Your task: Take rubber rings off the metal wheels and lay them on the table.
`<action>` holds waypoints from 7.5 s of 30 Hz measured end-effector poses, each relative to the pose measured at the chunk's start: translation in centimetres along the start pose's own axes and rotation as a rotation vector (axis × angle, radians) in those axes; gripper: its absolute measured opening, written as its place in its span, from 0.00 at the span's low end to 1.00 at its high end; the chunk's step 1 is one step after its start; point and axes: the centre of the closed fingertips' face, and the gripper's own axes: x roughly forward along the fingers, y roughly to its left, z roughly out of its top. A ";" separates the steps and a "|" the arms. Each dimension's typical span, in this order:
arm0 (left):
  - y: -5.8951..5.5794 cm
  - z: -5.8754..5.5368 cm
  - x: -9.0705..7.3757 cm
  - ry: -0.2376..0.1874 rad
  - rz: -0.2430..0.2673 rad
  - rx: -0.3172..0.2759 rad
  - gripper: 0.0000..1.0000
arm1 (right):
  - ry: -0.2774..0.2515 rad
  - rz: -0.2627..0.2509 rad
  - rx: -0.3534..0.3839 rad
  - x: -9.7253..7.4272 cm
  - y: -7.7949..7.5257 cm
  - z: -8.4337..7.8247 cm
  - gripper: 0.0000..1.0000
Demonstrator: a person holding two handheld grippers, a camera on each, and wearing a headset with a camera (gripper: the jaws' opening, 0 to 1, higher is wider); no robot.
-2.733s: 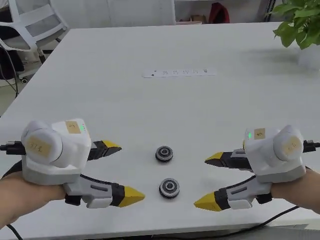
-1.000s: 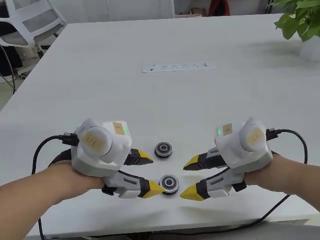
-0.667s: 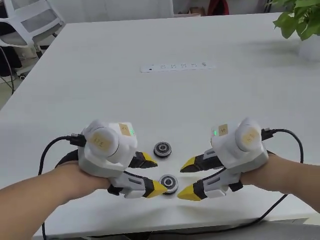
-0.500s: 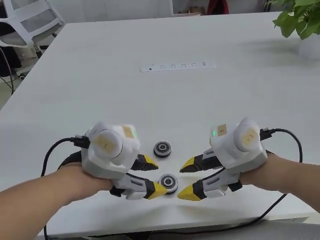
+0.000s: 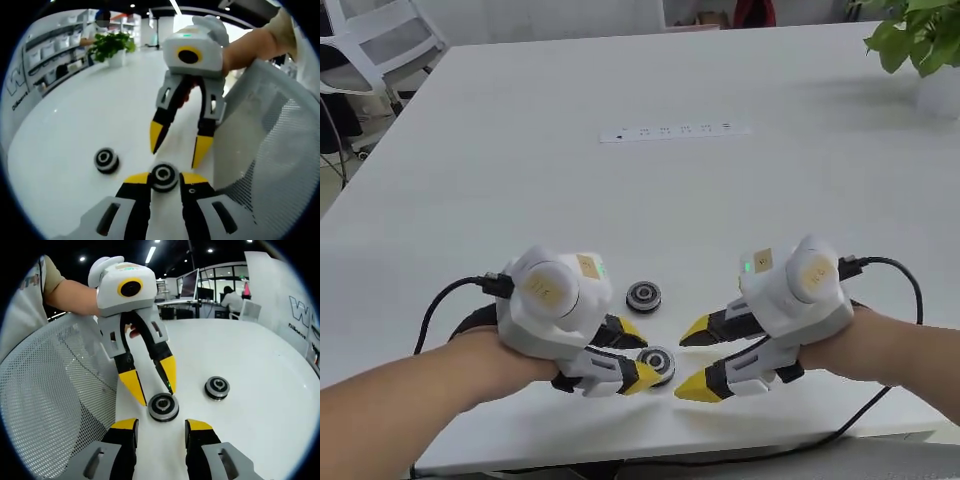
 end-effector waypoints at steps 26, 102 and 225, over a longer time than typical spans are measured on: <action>0.3 -0.2 0.8 0.002 0.048 0.054 0.14 | -0.001 0.017 -0.008 0.4 0.3 0.4 0.34; 0.4 -0.3 0.8 -0.043 0.101 0.045 0.13 | -0.021 -0.023 -0.013 1.8 -0.3 0.6 0.25; 0.2 -0.2 1.0 -0.026 0.116 0.062 0.12 | -0.143 0.098 0.361 -0.1 0.4 2.0 0.00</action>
